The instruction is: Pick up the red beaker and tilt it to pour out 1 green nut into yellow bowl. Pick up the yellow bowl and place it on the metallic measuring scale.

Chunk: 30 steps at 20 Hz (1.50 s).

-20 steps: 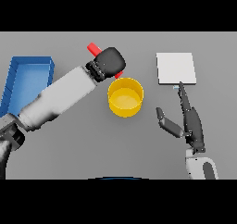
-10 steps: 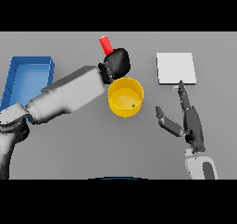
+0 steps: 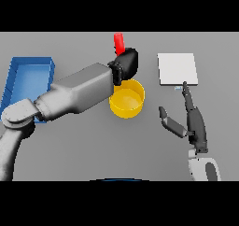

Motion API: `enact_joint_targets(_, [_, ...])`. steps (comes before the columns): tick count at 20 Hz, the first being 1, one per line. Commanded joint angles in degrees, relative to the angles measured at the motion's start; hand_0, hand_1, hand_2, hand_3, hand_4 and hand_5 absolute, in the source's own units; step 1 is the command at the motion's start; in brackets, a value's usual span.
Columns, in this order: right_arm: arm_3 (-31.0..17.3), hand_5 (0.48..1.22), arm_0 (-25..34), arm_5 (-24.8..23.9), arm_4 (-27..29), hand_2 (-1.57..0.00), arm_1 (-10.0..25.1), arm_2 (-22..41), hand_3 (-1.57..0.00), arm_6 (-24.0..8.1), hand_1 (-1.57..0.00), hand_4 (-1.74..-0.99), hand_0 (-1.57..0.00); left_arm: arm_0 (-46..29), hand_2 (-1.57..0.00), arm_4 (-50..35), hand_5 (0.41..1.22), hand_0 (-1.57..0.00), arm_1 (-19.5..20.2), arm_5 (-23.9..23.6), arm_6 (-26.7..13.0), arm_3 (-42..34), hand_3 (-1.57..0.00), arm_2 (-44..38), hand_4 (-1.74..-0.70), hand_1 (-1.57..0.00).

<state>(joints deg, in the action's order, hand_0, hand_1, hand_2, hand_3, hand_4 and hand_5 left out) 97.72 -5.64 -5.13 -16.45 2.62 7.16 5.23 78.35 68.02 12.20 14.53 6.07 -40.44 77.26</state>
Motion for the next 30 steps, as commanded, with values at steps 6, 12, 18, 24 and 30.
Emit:
enact_joint_targets(6, [0.6,0.649,-0.78,1.26,1.41,0.0,-0.35,0.41,0.0,2.26,0.0,-1.15,0.0,9.47,-1.57,-0.46,1.221,-1.57,1.41,-1.18,2.32,4.08,-1.57,0.75,-1.72,-1.57])
enact_joint_targets(12, [-0.21,0.661,0.7,0.98,0.63,0.0,-1.38,1.39,0.0,2.22,0.0,-1.16,0.0,18.67,-1.57,-10.6,1.221,-1.57,6.1,-6.34,0.38,16.87,-1.37,-10.23,-1.73,-1.57])
enact_joint_targets(18, [-1.48,0.63,1.73,-0.93,-2.22,0.0,-0.64,1.41,0.0,1.44,0.0,-1.142,0.0,19.21,-1.57,-34.73,1.221,-1.57,13.61,-7.77,-6.64,28.7,-1.4,-32.1,-1.74,-1.57])
enact_joint_targets(24, [-2.06,0.637,2.4,2.99,3.78,0.0,-0.45,0.14,0.0,3.2,0.0,-1.092,0.0,10.3,-1.57,-52.84,1.221,-1.57,20.69,-15.82,-10.19,35.28,-1.51,-44.31,-1.74,-1.57])
enact_joint_targets(30, [-2.27,0.672,2.99,4.05,4.65,0.0,0.15,0.02,0.0,3.19,0.0,-1.165,0.0,0.86,-1.57,-65.01,1.221,-1.57,23.72,-22.65,-19.14,35.26,-1.56,-50.39,-1.74,-1.57])
